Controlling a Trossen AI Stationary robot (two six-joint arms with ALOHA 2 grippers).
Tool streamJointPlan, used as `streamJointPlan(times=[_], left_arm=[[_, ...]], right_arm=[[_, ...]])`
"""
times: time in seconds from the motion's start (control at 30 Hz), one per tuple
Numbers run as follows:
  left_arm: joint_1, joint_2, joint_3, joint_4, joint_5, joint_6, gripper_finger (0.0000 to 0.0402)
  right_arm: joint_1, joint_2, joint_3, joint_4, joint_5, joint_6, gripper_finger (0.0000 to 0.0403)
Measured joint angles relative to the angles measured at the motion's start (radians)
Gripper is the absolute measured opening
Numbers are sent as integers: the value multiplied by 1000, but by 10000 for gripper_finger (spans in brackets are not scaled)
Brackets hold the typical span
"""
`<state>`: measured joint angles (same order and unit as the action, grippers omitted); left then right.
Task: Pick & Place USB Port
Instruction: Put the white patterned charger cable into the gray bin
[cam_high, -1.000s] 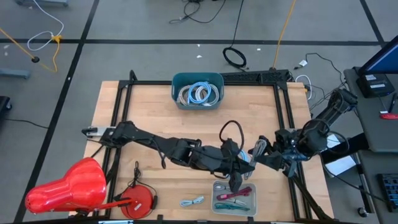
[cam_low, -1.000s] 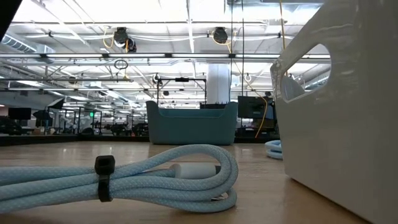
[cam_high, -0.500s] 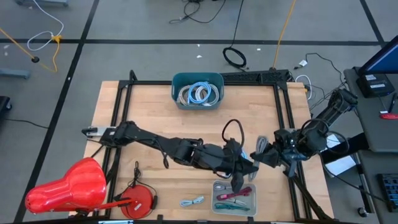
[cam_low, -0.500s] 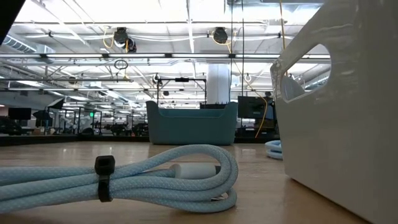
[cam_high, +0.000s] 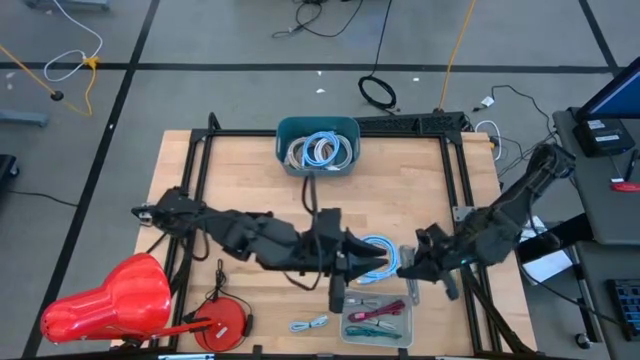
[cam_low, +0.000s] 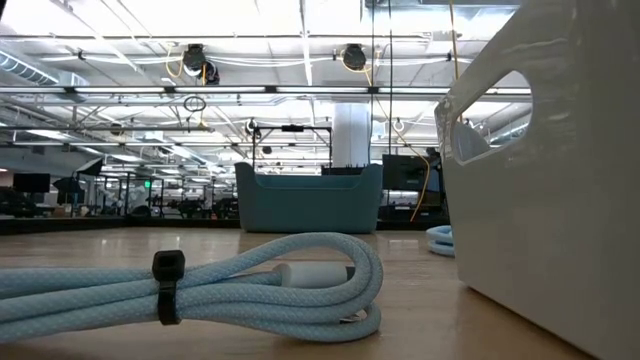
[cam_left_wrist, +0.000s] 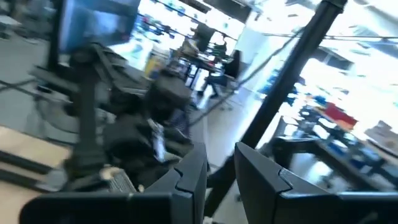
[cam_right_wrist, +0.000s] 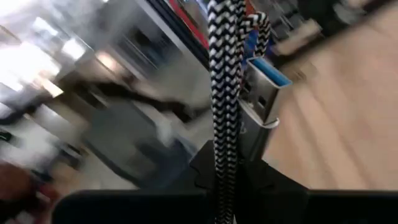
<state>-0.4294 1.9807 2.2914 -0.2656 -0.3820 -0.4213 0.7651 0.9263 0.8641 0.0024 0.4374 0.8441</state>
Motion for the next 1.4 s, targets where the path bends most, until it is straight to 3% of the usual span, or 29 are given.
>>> streamJointPlan(times=[0.17,0.37,0.53,0.83,1.1,1.4], left_arm=[[-33,-21,0,-69,-96,-13,87],[-54,-7,-2,-151,-146,-96,87],[-79,5,-2,-186,-170,-128,87],[-136,12,-2,-255,-253,-164,88],[-165,12,-2,-265,-300,-164,88],[-169,39,-2,-266,-322,-195,88]], right_arm=[[-52,141,204,-287,-126,-9,9],[-85,418,461,-590,-348,-55,9],[-81,614,591,-734,-416,-111,9],[-73,749,609,-729,-469,-166,9],[-72,784,608,-712,-414,-220,9],[-73,827,607,-703,-443,-232,22]])
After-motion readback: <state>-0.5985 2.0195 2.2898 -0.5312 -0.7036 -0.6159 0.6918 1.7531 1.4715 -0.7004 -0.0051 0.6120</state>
